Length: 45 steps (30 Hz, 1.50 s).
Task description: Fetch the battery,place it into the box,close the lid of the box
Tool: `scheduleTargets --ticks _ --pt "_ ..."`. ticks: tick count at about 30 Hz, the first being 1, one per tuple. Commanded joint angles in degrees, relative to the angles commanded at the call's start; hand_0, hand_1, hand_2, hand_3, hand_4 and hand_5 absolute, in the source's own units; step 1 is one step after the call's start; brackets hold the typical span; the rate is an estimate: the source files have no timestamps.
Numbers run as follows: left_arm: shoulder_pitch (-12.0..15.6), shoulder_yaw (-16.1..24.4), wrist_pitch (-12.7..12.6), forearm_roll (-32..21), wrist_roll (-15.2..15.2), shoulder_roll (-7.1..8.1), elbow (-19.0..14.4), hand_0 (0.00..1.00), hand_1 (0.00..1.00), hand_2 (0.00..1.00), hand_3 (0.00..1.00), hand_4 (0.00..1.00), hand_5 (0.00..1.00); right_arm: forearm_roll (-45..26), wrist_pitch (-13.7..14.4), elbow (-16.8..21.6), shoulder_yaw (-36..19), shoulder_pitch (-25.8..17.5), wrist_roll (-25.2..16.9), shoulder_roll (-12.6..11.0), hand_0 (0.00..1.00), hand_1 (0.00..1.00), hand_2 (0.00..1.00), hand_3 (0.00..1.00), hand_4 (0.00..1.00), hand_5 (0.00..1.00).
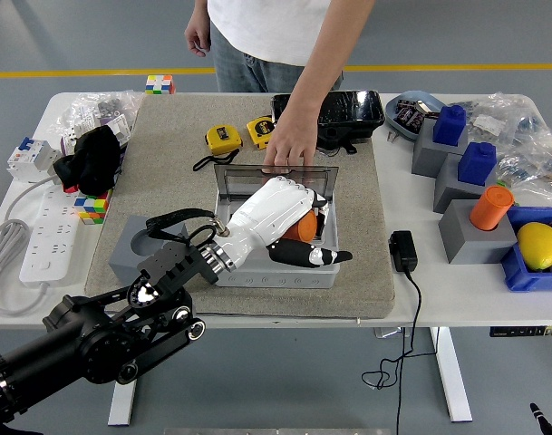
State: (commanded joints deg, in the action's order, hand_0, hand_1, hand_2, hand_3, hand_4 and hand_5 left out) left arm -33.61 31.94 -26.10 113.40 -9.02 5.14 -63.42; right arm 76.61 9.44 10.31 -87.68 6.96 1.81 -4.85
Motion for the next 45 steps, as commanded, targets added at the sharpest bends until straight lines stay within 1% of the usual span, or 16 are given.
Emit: scheduleTargets --ticks 3,4,9,10,15,17,23,27,33,34,39,40,45 --pt "-0.1 0.4 -0.1 0.1 -0.1 -0.38 0.7 0.041 0.002 0.002 0.002 0.939 0.905 -0.1 0.0 0.0 0.2 0.0 0.0 0.0 0.815 0.790 0.781 0.809 0.998 0.998" --pt "-0.1 0.5 -0.1 0.2 -0.1 -0.48 0.8 0.045 0.002 0.002 0.003 0.943 0.956 0.0 0.0 0.0 0.1 0.0 0.1 0.0 0.815 0.790 0.780 0.809 0.998 0.998" --pt "-0.2 1.0 -0.2 0.3 -0.3 -1.19 2.0 0.045 0.002 0.002 0.003 0.943 0.956 0.0 0.0 0.0 0.2 0.1 0.1 -0.1 0.815 0.790 0.780 0.809 0.998 0.998" --pt "-0.2 1.0 -0.3 0.2 -0.3 -1.30 2.2 0.045 0.002 0.002 0.003 0.942 0.981 -0.1 0.0 0.0 0.2 0.1 0.1 -0.1 0.814 0.790 0.781 0.808 0.998 0.998" --pt "-0.4 1.4 -1.1 -0.2 -1.4 -2.21 5.4 0.045 0.002 0.002 0.003 0.942 0.981 -0.3 0.0 0.0 0.5 0.2 0.0 0.0 0.814 0.790 0.781 0.808 0.998 0.998" --pt "-0.3 1.9 -1.5 0.0 -1.7 -2.31 6.1 0.048 0.002 0.002 0.004 0.947 0.998 -0.4 0.0 0.0 0.6 0.2 0.0 0.0 0.814 0.789 0.780 0.808 0.998 0.998" --pt "-0.3 2.9 -1.8 0.6 -2.2 -2.48 6.9 0.051 0.002 0.002 0.006 0.951 0.998 0.0 0.0 0.0 0.2 0.1 0.2 -0.1 0.815 0.788 0.780 0.808 0.998 0.998" --pt "-0.3 2.8 -1.9 0.9 -2.4 -2.40 6.3 0.058 0.002 0.005 0.009 0.955 0.998 -0.1 0.0 0.0 0.3 0.1 0.2 -0.1 0.815 0.788 0.779 0.808 0.998 0.998" --pt "-0.2 3.0 -1.5 1.2 -2.6 -2.53 6.6 0.058 0.002 0.005 0.009 0.955 0.998 -0.5 0.0 0.0 0.8 0.1 0.1 -0.1 0.815 0.788 0.779 0.808 0.998 0.998" --pt "-0.2 3.0 -1.3 1.3 -2.8 -2.51 6.6 0.073 0.002 0.029 0.026 0.963 0.998 -0.5 -0.1 0.0 0.7 0.2 0.1 -0.1 0.815 0.788 0.779 0.808 0.998 0.998" --pt "-0.1 3.1 -0.6 1.1 -3.4 -2.55 6.9 0.073 0.002 0.029 0.026 0.963 0.998 -0.6 -0.2 0.0 0.8 0.1 0.3 -0.2 0.815 0.788 0.779 0.808 0.998 0.998" --pt "-0.1 3.1 -0.6 1.0 -3.5 -2.57 7.0 0.135 0.062 0.103 0.107 0.970 0.998 -0.6 -0.2 0.0 0.8 0.1 0.3 -0.2 0.814 0.786 0.776 0.808 0.998 0.998" --pt "0.1 3.2 -0.2 1.2 -4.0 -2.63 7.0 0.135 0.062 0.103 0.107 0.970 0.998 -0.9 -0.3 0.0 1.2 0.0 0.3 -0.2 0.814 0.786 0.776 0.808 0.998 0.998"
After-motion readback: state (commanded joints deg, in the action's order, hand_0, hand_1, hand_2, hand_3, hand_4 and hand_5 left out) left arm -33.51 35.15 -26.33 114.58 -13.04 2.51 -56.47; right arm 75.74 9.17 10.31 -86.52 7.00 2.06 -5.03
